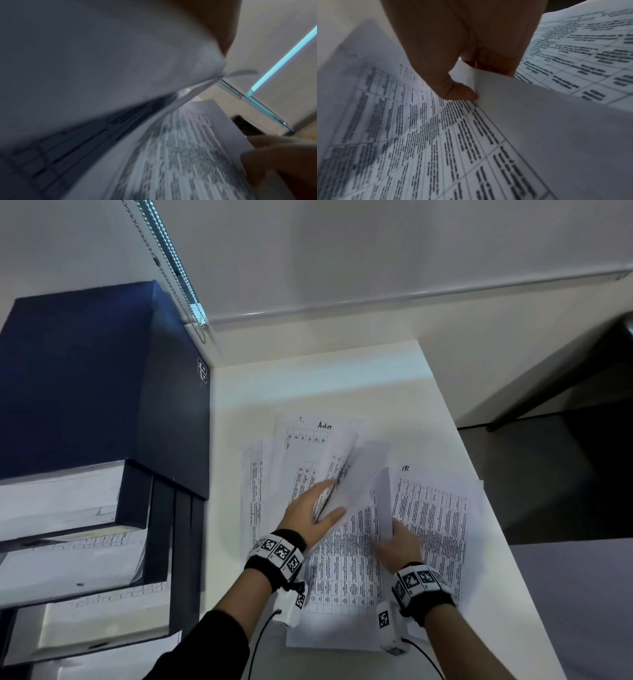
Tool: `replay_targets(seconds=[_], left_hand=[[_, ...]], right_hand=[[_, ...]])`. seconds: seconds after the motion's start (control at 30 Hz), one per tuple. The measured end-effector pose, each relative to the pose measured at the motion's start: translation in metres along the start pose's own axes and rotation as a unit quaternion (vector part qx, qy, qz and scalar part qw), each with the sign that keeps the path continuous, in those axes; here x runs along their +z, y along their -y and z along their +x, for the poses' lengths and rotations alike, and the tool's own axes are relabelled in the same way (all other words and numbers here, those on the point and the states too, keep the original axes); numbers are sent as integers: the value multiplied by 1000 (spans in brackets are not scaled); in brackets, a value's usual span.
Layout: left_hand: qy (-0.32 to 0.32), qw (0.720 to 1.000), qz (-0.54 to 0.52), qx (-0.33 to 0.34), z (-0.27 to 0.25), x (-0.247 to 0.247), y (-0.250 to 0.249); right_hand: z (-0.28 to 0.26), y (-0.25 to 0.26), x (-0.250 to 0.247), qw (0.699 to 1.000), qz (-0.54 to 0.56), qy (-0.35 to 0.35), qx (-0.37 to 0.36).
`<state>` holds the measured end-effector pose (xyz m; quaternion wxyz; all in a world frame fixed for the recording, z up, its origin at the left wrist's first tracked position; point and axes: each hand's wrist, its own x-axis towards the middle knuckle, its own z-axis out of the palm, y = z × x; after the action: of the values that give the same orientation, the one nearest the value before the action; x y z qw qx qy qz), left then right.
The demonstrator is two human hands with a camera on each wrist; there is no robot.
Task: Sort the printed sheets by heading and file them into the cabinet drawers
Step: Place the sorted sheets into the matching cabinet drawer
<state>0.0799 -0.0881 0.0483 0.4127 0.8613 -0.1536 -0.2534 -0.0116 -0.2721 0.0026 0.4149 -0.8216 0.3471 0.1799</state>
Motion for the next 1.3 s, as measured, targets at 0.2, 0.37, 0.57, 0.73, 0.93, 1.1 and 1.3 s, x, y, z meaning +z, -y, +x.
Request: replay_targets(seconds=[0.2,0.37,0.57,0.73,0.93,1.1,1.3], left_hand=[[58,992,107,22,-4,14,-11],[23,979,180,89,6,33,-4],[-141,963,182,-141,33,15,43],[-171,947,197,-186,39,2,53],[-150,950,195,-193,45,-5,51],[-154,957,180,-170,53,-16,51],[-117,959,161,-203,70,-27,48]], right_hand=[[-1,2,-2,1000,8,-5,1],[3,2,-3,1000,6,-7,7],[6,1,2,1000,-26,-6,5],[6,-1,6,999,-31,-13,2],[6,-1,6,1000,-31,1,1],[4,0,5,1000,-17,8,3],[3,0,4,1000,-20,12,6]])
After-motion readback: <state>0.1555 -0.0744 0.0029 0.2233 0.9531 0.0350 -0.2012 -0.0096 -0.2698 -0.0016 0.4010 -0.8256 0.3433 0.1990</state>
